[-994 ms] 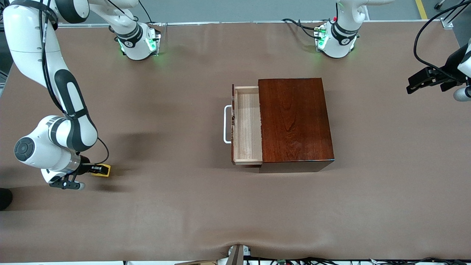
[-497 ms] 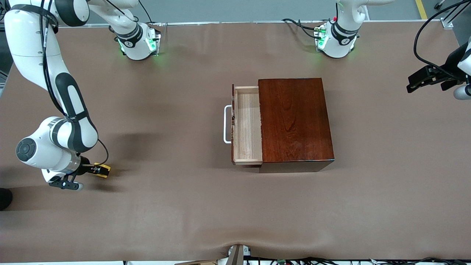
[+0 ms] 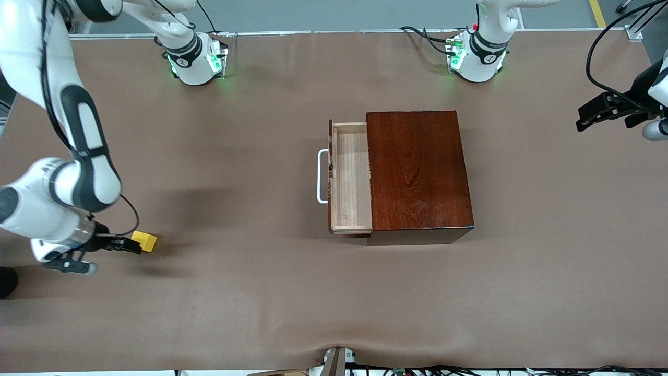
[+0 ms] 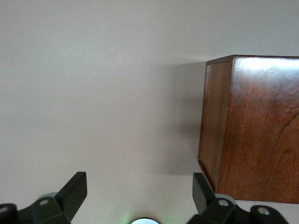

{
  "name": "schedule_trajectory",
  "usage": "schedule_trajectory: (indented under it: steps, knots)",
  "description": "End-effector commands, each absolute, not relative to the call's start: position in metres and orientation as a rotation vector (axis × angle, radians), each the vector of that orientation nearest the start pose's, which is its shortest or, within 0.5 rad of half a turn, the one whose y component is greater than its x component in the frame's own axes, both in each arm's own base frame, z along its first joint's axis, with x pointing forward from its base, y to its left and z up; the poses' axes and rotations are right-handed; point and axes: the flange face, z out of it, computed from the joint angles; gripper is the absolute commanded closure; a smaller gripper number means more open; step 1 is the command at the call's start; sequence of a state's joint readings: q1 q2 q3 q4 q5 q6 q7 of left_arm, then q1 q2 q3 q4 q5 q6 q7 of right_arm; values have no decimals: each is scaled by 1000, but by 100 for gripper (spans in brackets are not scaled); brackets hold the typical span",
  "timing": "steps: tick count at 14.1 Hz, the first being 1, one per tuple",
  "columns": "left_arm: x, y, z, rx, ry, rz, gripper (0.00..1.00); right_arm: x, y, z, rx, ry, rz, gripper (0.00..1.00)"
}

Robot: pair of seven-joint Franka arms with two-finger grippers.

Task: Open drawer, take yellow block, close drawer
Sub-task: 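Open the right gripper to release the cube and retract the right arm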

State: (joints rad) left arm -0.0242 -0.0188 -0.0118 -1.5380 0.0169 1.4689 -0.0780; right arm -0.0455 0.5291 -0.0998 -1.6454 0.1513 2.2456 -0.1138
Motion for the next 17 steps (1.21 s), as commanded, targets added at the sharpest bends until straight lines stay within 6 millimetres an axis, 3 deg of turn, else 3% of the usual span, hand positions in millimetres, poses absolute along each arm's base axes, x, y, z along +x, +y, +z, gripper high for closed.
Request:
schedule_trajectory:
  steps: [1, 5, 10, 14, 17]
  knots:
    - [532, -13, 650, -3104, -46, 76, 0, 658, -80, 403, -3105, 110, -112, 0]
    - [532, -20, 660, -3061, -24, 35, 0, 626, -63, 502, -3121, 37, -67, 0]
    - [534, -21, 660, -3057, -20, 30, 0, 566, -48, 592, -3127, -10, -21, 0]
    - [535, -18, 663, -3064, -25, 22, 0, 532, -8, 627, -3126, 50, 22, 0]
    - [535, -17, 663, -3062, -28, 26, 0, 525, -27, 634, -3124, 76, 31, 0]
